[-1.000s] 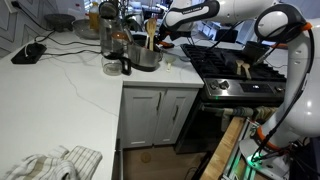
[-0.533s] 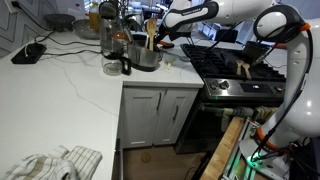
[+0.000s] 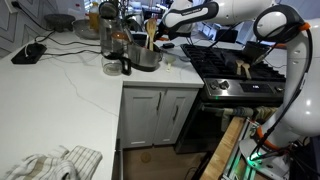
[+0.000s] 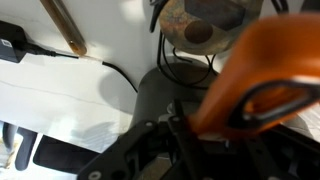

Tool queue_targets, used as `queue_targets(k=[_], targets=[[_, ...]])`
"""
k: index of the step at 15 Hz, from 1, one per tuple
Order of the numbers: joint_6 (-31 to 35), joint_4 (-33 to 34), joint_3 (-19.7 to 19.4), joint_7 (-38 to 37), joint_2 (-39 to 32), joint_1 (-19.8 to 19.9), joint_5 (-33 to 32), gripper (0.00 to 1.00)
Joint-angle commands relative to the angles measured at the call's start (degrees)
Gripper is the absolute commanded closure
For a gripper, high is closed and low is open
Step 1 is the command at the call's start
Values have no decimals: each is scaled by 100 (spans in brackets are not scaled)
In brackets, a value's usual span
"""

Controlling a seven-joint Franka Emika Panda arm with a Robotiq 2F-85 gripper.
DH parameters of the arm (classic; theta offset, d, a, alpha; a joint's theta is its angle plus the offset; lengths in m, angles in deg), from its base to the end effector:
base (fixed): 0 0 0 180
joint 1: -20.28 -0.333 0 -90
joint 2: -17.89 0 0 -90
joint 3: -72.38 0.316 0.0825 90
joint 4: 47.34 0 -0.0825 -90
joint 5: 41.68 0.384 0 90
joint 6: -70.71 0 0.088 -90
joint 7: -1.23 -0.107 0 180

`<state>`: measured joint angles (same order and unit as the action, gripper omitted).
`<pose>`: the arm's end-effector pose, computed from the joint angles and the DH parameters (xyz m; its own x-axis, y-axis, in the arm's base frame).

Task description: Put the small pot on the stove

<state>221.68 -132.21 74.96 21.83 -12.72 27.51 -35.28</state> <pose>0.7444 -0.0704 0.4363 0.7950 0.1764 0.5804 0.1554 -0.9841 0.0863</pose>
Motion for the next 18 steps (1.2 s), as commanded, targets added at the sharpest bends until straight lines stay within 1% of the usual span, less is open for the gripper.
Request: queue_targets(k=[1, 4, 6, 10, 13, 15, 18], targets=[[389, -136, 385, 331, 110, 377, 324, 92], [540, -193, 555, 485, 129, 551, 510, 92], [684, -294, 569, 445, 202, 621, 567, 92], [965, -745, 317, 101, 570, 683, 464, 92], [1186, -1308, -85, -472, 1057, 586, 314, 92], [1464, -1749, -457, -1006, 1410, 431, 141, 92], [1788, -2442, -1255, -2147, 1937, 16, -458, 92]])
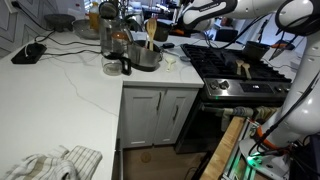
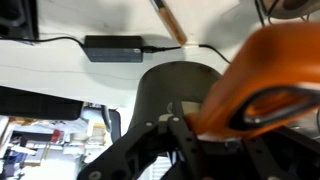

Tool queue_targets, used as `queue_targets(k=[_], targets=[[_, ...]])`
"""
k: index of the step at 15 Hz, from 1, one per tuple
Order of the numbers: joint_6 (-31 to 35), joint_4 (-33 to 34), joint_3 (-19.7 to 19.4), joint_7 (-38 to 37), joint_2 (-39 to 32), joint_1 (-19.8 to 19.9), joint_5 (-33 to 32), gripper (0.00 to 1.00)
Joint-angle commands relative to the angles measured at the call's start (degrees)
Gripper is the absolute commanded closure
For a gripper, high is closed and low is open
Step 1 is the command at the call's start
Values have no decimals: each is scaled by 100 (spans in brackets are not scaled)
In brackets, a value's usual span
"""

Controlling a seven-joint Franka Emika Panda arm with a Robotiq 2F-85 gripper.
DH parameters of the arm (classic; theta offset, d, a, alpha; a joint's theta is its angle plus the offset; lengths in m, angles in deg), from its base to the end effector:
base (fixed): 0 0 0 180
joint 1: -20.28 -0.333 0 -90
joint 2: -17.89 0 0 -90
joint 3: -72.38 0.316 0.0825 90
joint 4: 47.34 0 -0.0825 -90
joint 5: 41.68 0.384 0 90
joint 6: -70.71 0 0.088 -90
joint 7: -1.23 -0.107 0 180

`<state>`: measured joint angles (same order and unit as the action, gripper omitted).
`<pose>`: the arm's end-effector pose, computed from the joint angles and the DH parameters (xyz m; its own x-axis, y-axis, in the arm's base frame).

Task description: Put the small pot on the stove

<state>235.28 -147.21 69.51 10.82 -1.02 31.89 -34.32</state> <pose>0.6717 -0.1765 0.4811 0.6858 -0.1182 0.7181 -0.1940 -0.9807 0.0238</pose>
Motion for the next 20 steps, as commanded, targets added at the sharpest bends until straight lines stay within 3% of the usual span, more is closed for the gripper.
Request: queue_targets(k=[1, 7, 10, 13, 19, 20], targets=[[463, -1143, -1030, -1491, 917, -583, -869, 92], [159, -1620, -3147, -4023, 1339, -1672, -2755, 92], [-179, -1542, -3760, -5287, 1376, -2043, -3791, 92], [-798, -1745, -3664, -6158, 1669, -2214, -4437, 92], [-1593, -2015, -3401, -6988, 2029, -2513, -4713, 92], [-1738, -2030, -2617, -7134, 2109, -1785, -4804, 92]])
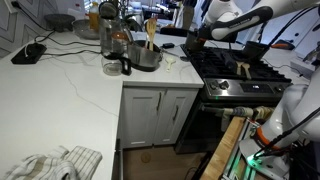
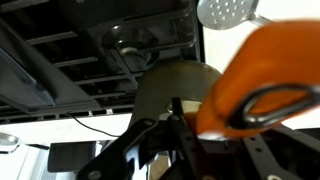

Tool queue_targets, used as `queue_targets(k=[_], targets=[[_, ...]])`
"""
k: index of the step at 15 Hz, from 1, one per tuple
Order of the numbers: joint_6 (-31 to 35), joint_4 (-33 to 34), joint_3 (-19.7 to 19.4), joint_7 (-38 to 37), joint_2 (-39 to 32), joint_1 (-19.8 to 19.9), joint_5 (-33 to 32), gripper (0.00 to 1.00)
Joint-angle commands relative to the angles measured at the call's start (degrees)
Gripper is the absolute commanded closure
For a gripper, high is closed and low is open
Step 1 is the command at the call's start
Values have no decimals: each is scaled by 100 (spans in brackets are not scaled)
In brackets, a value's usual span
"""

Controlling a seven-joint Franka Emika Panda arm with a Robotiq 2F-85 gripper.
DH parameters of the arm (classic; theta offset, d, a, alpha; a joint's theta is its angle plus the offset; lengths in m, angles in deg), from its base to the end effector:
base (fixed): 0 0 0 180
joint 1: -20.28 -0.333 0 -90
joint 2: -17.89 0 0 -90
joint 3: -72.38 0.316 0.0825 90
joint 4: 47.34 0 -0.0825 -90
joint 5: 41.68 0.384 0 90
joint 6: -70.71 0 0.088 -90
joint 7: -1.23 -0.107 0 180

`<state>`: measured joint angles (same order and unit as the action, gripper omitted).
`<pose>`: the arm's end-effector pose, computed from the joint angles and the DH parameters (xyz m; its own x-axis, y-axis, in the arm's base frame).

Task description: Put the small pot on the stove

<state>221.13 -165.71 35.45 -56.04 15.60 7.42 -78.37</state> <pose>0.5491 -0.2259 0.4717 0.4605 -0.6199 0.6353 -0.8037 -0.5950 0.0020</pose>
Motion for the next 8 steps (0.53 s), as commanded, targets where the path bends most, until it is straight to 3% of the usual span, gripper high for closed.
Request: queue_targets(k=[1, 4, 8], targets=[[-392, -210, 953, -572, 468, 787, -426, 92], [-689, -250, 1598, -975, 576, 1368, -541, 92], [-800, -219, 1995, -1456, 589, 1891, -742, 92]])
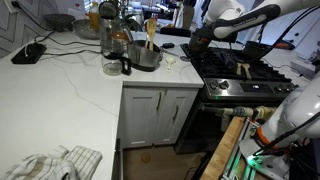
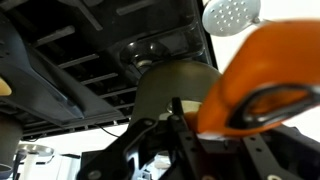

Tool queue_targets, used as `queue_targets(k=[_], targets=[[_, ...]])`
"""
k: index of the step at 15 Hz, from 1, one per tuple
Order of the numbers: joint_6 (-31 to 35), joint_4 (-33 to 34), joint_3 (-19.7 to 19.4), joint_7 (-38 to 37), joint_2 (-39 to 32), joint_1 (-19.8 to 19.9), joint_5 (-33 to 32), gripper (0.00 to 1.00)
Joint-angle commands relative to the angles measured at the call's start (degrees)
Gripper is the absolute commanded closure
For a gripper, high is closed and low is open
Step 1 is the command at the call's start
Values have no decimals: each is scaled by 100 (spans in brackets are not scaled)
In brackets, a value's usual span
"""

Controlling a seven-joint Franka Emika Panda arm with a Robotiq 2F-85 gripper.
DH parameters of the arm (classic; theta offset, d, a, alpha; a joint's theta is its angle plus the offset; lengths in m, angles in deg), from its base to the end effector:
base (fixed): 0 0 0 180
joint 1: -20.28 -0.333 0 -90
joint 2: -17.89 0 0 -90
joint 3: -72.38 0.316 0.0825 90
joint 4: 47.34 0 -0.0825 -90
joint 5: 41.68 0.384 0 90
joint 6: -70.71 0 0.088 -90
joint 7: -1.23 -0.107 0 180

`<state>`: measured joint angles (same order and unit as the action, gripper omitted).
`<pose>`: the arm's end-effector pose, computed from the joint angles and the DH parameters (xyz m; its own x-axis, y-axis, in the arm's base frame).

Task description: Put the small pot on the stove

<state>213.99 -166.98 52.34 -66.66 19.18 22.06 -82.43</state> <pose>0.5367 -0.2114 0.4789 0.3626 -0.6942 0.6218 -0.8784 -0.4775 -0.0209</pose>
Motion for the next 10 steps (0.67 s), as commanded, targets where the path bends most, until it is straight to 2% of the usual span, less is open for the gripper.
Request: queue_targets(k=[1, 10], targets=[[-101, -89, 360, -511, 229, 525, -428, 92], [-144, 47, 485, -668, 4, 979, -469, 92]])
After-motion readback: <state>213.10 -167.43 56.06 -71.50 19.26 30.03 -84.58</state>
